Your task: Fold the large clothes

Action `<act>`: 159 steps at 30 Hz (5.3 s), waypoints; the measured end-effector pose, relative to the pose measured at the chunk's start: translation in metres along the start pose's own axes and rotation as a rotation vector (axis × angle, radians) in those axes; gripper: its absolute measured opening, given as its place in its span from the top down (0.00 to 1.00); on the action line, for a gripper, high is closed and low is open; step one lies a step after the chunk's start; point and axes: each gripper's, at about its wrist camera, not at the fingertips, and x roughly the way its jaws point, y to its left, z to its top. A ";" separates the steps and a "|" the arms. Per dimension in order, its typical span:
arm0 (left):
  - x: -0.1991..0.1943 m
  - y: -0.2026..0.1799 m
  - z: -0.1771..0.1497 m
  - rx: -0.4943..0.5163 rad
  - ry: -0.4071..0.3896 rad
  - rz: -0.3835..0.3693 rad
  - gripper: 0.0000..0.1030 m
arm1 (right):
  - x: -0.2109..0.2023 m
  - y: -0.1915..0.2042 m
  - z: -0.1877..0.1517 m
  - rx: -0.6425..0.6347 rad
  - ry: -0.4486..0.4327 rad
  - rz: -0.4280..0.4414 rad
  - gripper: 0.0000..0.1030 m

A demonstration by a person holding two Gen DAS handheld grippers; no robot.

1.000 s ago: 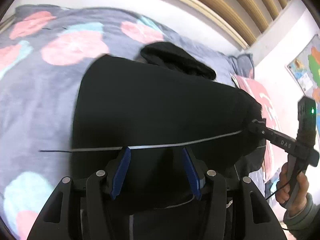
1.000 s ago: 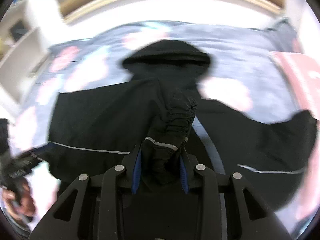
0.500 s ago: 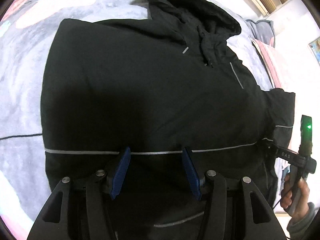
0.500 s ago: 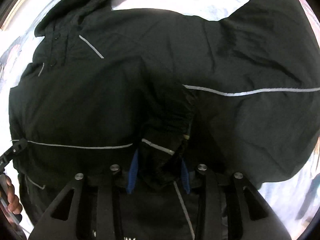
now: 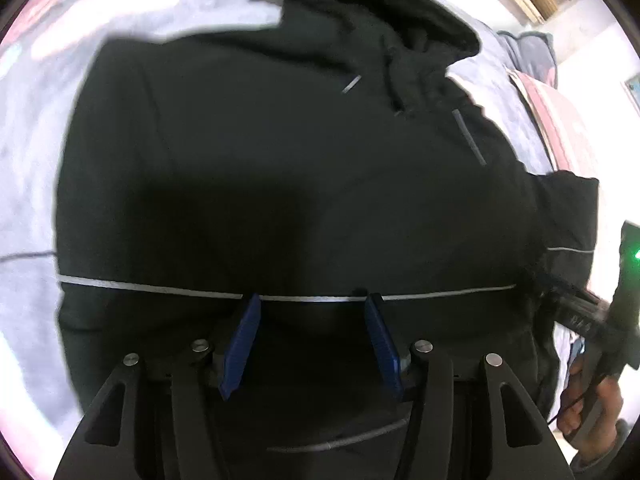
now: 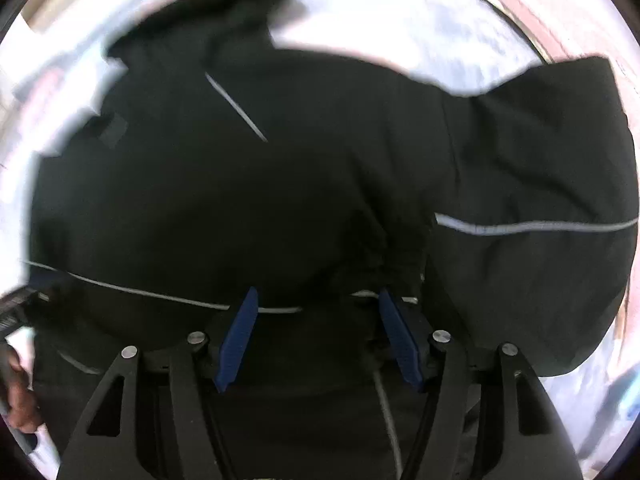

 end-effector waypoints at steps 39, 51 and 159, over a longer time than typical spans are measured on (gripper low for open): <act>0.026 -0.196 0.012 0.404 0.167 -0.078 0.44 | -0.028 -0.386 0.142 0.451 -0.257 -0.023 0.25; 0.036 -0.241 0.020 0.487 0.120 -0.104 0.44 | -0.115 -0.372 0.091 0.364 -0.353 -0.231 0.85; -0.045 0.070 0.010 -0.158 -0.016 0.046 0.68 | 0.019 -0.022 0.043 -0.108 0.012 0.023 0.24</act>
